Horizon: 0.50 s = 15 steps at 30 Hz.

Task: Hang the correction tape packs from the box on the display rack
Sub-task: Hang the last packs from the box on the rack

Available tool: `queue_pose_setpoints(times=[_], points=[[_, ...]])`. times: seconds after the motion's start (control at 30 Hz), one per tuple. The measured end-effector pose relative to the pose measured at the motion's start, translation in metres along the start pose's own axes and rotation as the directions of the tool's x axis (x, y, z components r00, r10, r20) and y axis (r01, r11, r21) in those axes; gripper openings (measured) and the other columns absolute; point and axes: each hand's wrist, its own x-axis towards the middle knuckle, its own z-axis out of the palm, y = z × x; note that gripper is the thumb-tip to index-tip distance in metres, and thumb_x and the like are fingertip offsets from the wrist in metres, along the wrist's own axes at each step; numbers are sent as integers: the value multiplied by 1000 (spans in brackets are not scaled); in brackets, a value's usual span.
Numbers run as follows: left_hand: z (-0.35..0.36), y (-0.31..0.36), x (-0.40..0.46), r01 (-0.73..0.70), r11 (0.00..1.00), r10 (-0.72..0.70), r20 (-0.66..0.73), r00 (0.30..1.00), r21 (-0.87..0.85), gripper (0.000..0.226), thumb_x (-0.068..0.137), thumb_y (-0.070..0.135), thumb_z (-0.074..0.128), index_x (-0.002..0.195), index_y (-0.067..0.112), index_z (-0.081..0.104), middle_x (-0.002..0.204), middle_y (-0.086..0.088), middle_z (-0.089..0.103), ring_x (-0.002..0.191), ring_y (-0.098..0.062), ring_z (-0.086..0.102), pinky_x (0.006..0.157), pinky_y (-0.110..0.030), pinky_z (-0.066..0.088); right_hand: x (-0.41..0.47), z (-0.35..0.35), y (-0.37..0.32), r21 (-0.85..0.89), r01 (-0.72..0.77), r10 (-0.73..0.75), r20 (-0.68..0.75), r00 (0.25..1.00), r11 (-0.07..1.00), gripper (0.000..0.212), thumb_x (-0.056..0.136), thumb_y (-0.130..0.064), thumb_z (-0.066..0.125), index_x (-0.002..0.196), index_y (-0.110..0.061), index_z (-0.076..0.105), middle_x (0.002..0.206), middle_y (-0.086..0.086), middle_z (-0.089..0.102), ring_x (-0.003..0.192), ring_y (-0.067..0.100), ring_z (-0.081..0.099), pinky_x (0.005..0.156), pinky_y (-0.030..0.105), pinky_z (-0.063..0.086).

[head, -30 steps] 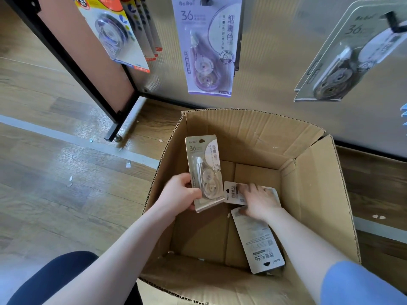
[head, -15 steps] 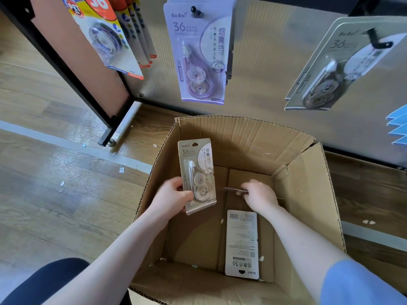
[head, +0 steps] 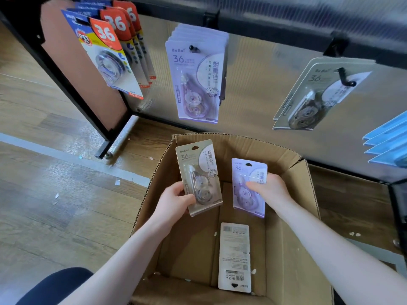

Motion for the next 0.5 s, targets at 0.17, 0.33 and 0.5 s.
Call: queue_pose_setpoints(times=[0.17,0.33,0.5], points=[[11,15,-8,-90,996,90,-11,996,10,25,89,10,60,100,32,61,100,14,68,98,-5,64,70,-13,51,-35,-41,-22,137,67,-57,-76,995,988,2,85,-13,67,84,-14,65,89,2,70,85,19,67,78,42,53],[25,33,-17,-195,980,195,9,981,29,26,88,7,61,101,30,66,102,15,70,98,5,61,72,-8,47,-65,-78,-36,257,145,-109,-150,983,955,4,85,-10,66,85,-14,68,89,0,72,86,19,68,79,44,53],[33,47,-29,-255,966,255,14,967,41,26,88,5,60,96,28,67,95,17,70,96,8,59,66,-2,45,-80,-103,-39,286,217,-163,-201,966,933,7,86,-11,66,82,-17,66,88,-5,71,80,9,67,63,28,50]])
